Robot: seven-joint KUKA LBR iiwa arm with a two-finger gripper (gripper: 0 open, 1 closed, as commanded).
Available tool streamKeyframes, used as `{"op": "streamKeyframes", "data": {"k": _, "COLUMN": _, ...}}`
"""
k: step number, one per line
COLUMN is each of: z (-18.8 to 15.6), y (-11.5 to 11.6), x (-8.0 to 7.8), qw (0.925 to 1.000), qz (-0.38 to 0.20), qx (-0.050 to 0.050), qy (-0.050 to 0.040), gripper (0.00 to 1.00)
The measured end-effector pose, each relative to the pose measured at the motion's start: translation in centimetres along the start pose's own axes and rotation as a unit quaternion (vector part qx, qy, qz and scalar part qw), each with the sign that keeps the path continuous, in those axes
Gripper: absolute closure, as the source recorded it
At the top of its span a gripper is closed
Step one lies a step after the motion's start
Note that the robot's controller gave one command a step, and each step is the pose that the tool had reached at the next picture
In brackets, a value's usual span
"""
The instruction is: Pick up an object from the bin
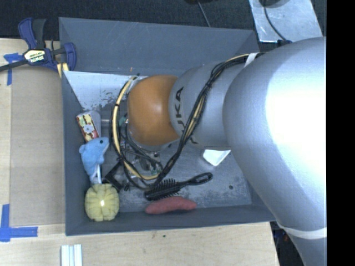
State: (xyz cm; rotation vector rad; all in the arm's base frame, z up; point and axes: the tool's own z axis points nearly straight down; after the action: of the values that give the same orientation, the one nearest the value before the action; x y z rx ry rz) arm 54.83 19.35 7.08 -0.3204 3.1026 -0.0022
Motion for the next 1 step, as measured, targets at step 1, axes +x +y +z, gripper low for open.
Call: {"op": "streamKeyframes", "data": {"k": 1, "z": -9.89, "y": 1.89, "x": 1.07, "qw": 0.9975, "qz": -0.070, "qx": 0.000, "qy": 0.0033, "gripper": 0.00}}
